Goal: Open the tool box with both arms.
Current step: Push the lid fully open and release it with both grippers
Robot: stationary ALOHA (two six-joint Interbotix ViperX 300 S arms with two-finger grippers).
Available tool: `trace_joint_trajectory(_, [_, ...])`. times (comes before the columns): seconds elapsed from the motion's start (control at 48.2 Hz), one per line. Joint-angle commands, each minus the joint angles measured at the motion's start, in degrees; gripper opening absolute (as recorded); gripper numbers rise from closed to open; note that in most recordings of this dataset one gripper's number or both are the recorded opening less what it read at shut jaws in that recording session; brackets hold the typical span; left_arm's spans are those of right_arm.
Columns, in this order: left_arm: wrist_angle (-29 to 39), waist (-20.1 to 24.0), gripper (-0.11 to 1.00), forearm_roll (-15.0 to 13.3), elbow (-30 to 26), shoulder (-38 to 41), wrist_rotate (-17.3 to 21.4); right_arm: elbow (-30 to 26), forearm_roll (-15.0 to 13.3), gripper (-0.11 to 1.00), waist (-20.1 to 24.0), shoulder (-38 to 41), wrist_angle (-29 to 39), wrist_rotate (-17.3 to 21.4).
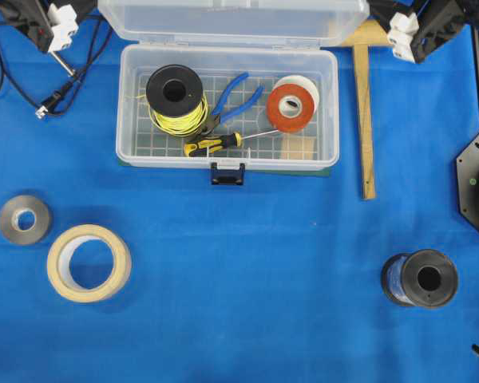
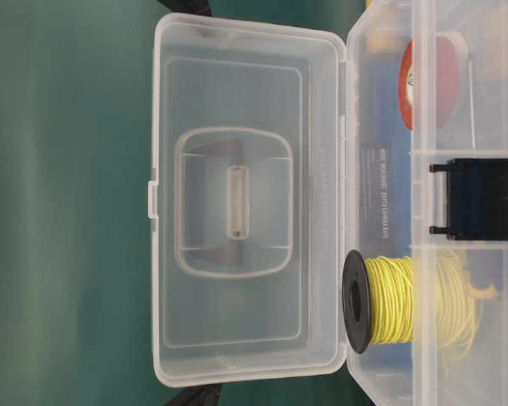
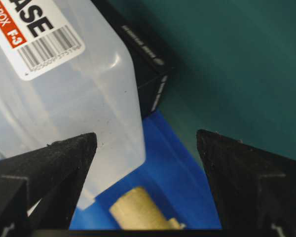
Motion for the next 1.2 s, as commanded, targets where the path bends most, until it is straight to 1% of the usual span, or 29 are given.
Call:
trace_joint_trajectory(0.0, [-1.9, -0.8, 0.91, -0.2, -3.7, 1.1, -0.1, -3.7, -0.1, 0.85, 0.2, 0.6, -2.5, 0.2])
trace_joint_trajectory(0.291, [-2.1, 2.8, 0.91, -0.2, -5.2, 5.1, -0.1, -6.5, -0.6, 0.85, -2.9, 5.9, -2.9, 0.2])
trace_joint_trajectory(0.394, [-2.3, 3.7, 0.91, -0.2, -5.4, 6.2, -0.1, -7.8, -1.1, 0.85, -3.8, 7.8, -2.8, 0.2])
trace_joint_trajectory(0.727, [-3.6, 6.2, 0.91, -0.2, -5.4, 9.0, -0.2, -10.4, -1.1, 0.85, -6.1, 12.8, -2.6, 0.2])
trace_joint_trajectory(0.996, [-3.3, 6.7, 0.91, -0.1, -4.8, 8.6, -0.1, -9.7, -1.1, 0.85, -6.7, 12.0, -2.1, 0.4])
trace_joint_trajectory(1.183, [-2.5, 7.7, 0.91, -0.1, -2.1, 6.0, -0.1, -6.2, -1.1, 0.85, -9.1, 7.5, 0.9, 0.4])
